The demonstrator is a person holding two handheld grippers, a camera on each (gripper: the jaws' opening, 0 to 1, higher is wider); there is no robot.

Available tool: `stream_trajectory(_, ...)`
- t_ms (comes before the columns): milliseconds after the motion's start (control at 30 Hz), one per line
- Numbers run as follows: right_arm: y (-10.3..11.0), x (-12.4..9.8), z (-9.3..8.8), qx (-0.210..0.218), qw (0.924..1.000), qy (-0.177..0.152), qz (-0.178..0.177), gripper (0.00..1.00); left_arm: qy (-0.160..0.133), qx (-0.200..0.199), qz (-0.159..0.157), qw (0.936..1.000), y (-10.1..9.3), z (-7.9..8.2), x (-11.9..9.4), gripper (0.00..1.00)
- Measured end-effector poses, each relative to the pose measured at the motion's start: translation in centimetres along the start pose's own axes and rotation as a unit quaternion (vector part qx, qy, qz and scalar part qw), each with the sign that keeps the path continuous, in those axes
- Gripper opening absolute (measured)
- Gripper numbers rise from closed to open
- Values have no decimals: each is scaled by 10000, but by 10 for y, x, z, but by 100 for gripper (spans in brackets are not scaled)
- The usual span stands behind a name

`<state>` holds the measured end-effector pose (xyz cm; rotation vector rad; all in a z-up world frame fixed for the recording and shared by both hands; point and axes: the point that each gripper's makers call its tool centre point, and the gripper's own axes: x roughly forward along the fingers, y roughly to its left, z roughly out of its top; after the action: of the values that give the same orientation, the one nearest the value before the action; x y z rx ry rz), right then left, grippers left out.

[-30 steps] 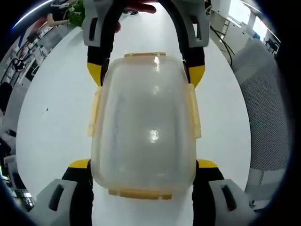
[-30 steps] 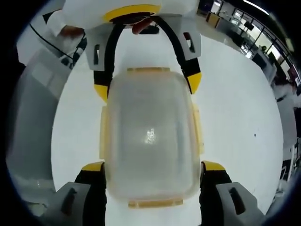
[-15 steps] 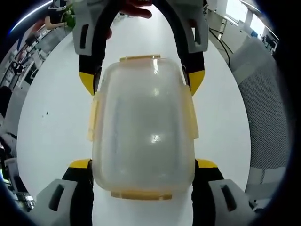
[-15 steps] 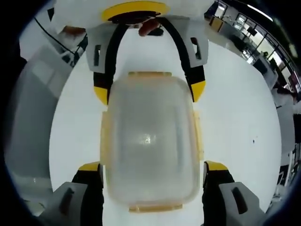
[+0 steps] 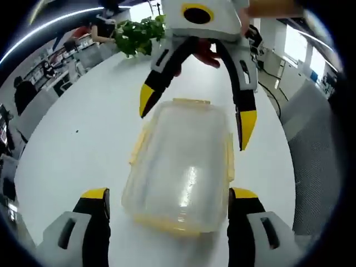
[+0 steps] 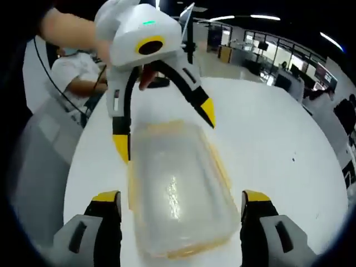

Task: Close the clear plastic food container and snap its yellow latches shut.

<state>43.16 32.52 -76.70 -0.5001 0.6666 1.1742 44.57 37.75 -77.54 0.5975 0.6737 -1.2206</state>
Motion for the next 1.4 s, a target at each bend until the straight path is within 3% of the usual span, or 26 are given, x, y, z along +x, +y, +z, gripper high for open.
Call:
stream_trajectory(33, -2, -2, 1, 111, 9998, -125, -104, 91, -273, -137, 31, 9995, 0, 6, -3, 89)
stream_trajectory(133, -7, -7, 7, 472, 9969, -518, -363, 92, -407, -86, 258, 9988, 2, 4, -8, 91)
stream_trajectory(267, -12, -15, 13, 1038, 9870, -1024, -680, 94, -846, -481, 317, 9947, -4, 9, -11, 91)
stream_trajectory(500, -18, -27, 11, 1570, 9689, -1517, -1164, 95, -1384, -797, 574, 9855, -5, 15, -22, 91)
stream_trajectory(700, -18, -34, 8, 1777, 9609, -1633, -1358, 94, -1640, -1204, 666, 9768, -6, 14, -27, 92)
stream_trajectory(967, -13, -46, 8, 1883, 9563, -1717, -1435, 93, -1682, -1377, 718, 9735, -16, 9, -39, 90)
stream_trajectory(1167, -4, -60, 4, 2004, 9509, -1754, -1576, 91, -1802, -1687, 856, 9653, -21, 1, -51, 89)
stream_trajectory(1400, 7, -69, 1, 2144, 9418, -1875, -1785, 90, -2028, -2126, 971, 9509, -26, 0, -61, 89)
